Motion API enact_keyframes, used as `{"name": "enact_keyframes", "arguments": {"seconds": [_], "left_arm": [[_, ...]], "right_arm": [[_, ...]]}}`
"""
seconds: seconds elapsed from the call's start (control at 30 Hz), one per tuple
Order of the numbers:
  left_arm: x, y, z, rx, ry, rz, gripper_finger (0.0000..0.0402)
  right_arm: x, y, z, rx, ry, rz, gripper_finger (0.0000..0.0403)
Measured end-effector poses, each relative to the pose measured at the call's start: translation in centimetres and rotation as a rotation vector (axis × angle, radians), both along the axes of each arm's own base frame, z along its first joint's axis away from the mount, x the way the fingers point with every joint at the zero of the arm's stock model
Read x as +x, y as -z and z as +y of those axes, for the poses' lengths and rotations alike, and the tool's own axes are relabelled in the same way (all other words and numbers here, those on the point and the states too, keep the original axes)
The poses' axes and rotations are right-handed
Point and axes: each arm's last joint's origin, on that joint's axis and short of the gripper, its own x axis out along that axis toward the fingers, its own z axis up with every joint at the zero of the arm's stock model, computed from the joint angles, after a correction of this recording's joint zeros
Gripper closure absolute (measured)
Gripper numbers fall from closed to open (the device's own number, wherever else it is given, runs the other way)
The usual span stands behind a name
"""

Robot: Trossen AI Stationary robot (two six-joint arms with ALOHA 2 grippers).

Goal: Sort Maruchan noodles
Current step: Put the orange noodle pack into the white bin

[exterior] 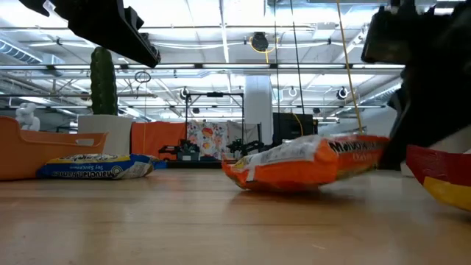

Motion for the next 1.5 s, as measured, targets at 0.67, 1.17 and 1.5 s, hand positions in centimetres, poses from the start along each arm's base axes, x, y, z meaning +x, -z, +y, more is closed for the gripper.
{"name": "enact_keyframes", "arguments": {"seconds": [0.67, 1.17, 1.5], "left_arm": [[0.0, 0.0, -0.1, -0.032, -0.006, 0.002, 0.036], [-0.1, 0.1, -0.2, -0.052, 0.017, 0.017, 0.036], [-0.4, 0.3, -0.3, -0.083, -0.013, 0.037, 0.036]], "right_arm": [[-2.5, -8.8, -2.5, -0.082, 0.012, -0.3, 0.0403], [-5.8, -14.9, -5.3, -0.203, -0.009, -0.528, 0.0403], [-8.3, -16.6, -7.1, -0.19, -0.032, -0.545, 0.0403]]}}
